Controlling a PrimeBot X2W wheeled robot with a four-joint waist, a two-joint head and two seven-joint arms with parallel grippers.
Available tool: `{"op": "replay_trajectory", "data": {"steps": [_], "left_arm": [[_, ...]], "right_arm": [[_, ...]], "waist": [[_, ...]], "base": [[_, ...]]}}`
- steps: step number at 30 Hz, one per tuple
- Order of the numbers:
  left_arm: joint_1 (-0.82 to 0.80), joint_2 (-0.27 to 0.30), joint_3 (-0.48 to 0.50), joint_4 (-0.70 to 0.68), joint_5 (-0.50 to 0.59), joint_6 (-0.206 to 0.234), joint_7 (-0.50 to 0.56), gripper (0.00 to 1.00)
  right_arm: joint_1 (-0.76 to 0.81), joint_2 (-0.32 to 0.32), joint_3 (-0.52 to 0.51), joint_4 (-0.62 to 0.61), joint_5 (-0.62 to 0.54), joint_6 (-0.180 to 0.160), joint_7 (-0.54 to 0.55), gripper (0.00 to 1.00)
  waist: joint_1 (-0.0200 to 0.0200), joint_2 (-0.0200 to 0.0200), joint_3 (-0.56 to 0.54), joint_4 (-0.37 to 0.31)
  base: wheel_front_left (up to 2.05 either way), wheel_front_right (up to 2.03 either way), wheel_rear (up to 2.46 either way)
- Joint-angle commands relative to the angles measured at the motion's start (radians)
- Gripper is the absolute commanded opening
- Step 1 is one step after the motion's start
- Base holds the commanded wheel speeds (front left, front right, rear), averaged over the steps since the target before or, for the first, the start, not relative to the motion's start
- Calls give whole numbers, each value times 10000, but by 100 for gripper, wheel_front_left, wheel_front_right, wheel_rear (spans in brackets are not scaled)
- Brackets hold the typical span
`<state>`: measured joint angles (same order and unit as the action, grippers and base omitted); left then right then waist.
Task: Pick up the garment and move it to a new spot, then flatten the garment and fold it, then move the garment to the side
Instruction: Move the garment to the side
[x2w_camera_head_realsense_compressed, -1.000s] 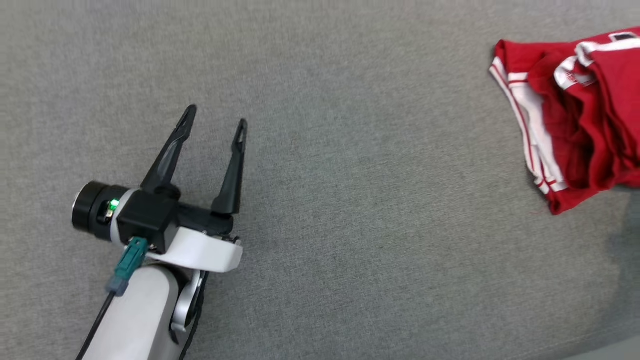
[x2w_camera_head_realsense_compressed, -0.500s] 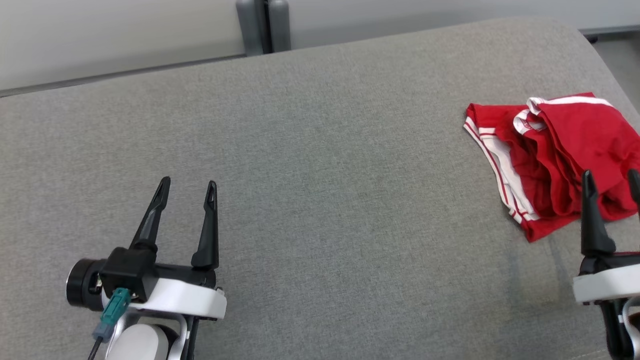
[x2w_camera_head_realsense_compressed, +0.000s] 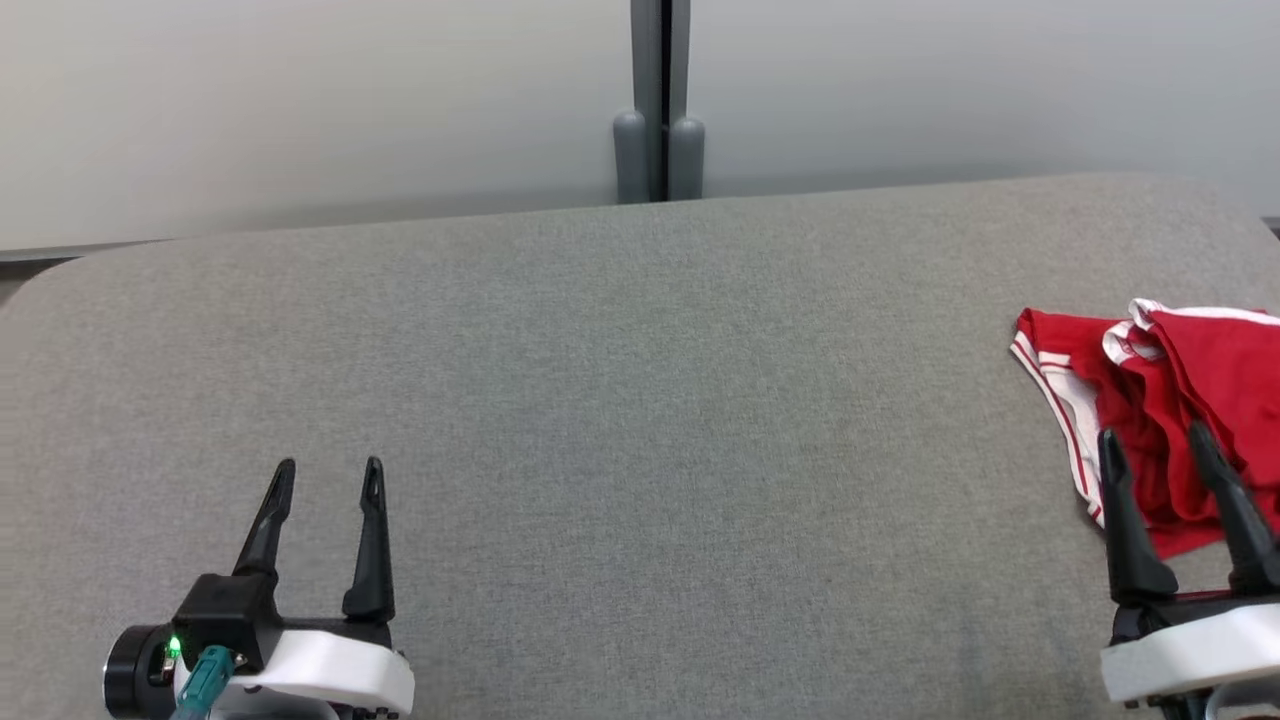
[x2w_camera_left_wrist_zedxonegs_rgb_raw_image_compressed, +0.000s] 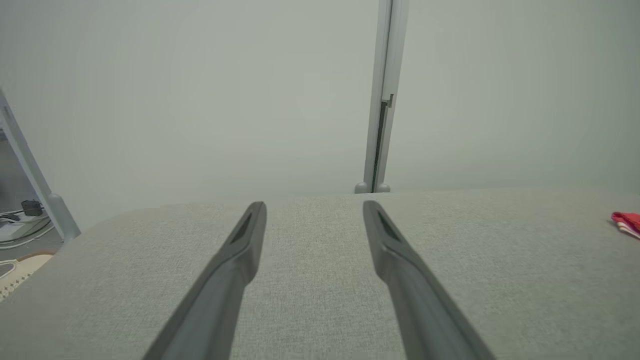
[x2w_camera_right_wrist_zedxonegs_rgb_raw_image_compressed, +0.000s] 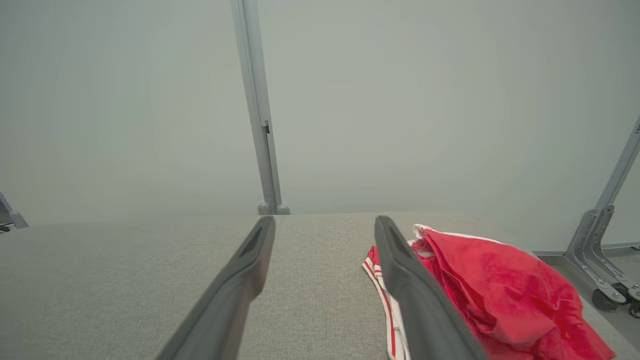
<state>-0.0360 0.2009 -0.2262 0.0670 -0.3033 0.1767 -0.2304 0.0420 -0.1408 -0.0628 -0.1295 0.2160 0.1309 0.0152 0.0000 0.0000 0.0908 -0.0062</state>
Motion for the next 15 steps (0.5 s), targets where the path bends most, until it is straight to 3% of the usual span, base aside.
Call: {"op": "replay_trajectory", "data": {"steps": [1, 15], "left_arm": [[267, 96, 31, 113, -38, -26, -29, 100], [1301, 249, -145, 368, -173, 105, 126, 100]], "right_arm": [[343, 67, -40, -98, -76, -5, 131, 100], [1641, 282, 237, -420, -153, -5, 646, 100]], "waist": [[0, 0, -608, 360], [0, 0, -1663, 545]], "base": [[0, 0, 0], [0, 0, 0]]}}
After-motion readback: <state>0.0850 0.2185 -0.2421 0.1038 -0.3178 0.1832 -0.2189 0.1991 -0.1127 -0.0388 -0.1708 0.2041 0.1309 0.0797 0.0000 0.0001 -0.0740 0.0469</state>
